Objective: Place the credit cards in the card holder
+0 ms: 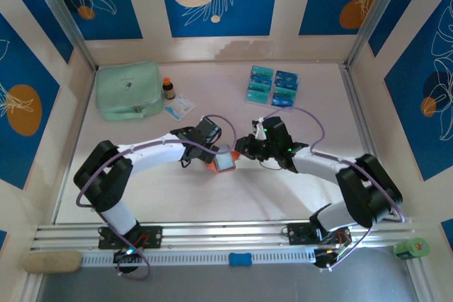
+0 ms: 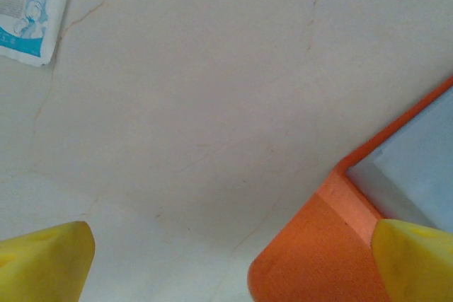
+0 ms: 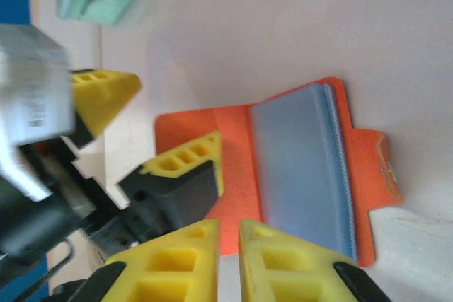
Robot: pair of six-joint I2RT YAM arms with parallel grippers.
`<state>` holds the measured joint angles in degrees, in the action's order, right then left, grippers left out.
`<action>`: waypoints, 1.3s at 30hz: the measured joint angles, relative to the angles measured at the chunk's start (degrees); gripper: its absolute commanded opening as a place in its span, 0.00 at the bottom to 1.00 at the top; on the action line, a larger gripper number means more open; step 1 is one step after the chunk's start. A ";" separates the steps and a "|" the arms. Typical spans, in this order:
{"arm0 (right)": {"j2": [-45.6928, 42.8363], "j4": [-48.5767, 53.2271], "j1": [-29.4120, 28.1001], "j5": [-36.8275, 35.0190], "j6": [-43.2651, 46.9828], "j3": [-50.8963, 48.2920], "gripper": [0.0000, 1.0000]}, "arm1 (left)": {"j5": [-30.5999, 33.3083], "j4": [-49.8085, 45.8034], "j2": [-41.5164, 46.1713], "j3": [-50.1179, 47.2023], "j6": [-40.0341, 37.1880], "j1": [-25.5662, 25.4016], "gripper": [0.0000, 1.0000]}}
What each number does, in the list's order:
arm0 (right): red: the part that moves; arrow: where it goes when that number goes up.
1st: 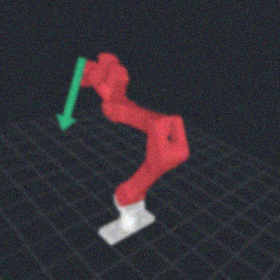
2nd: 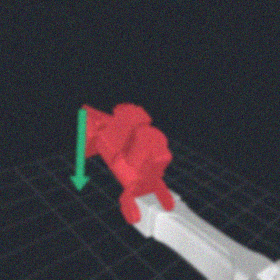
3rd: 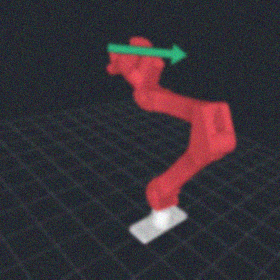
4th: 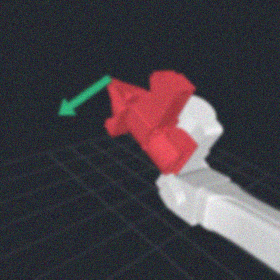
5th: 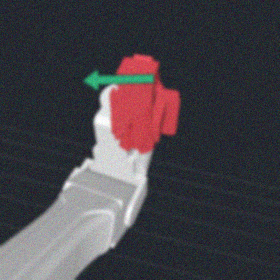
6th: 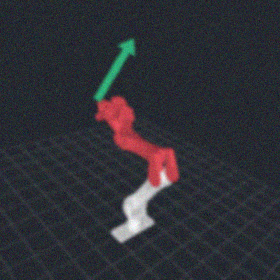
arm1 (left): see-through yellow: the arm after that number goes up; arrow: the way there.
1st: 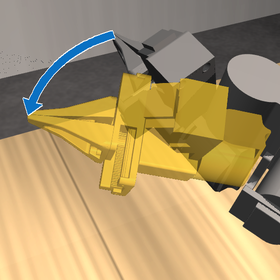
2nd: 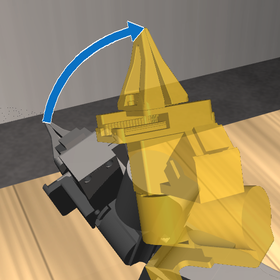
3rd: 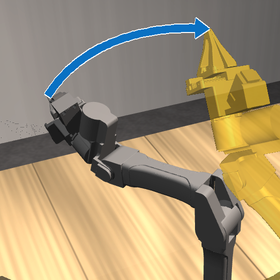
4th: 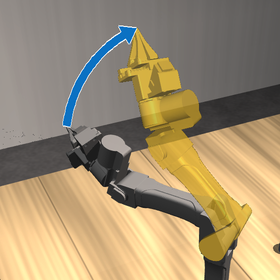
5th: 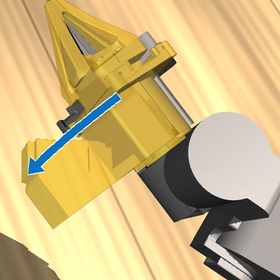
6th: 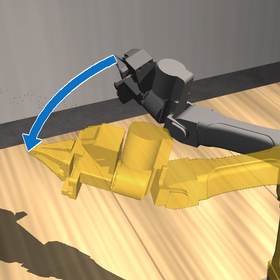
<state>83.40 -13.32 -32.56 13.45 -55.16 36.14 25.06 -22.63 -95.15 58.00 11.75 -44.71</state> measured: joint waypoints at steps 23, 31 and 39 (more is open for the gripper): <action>17.29 -4.09 -1.60 0.46 1.33 4.07 0.05 | -4.20 1.66 6.86 -4.83 0.07 -0.04 1.00; 17.03 -5.46 -2.01 -0.55 -0.68 3.28 0.05 | -1.79 -3.32 4.44 -3.80 2.38 -0.04 1.00; 13.86 -5.22 -3.65 -3.76 -2.54 0.37 0.05 | -0.92 -3.39 0.59 -3.80 2.78 0.98 1.00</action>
<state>97.25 -18.55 -36.21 9.69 -57.69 36.51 24.14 -26.02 -94.56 54.19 14.52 -43.72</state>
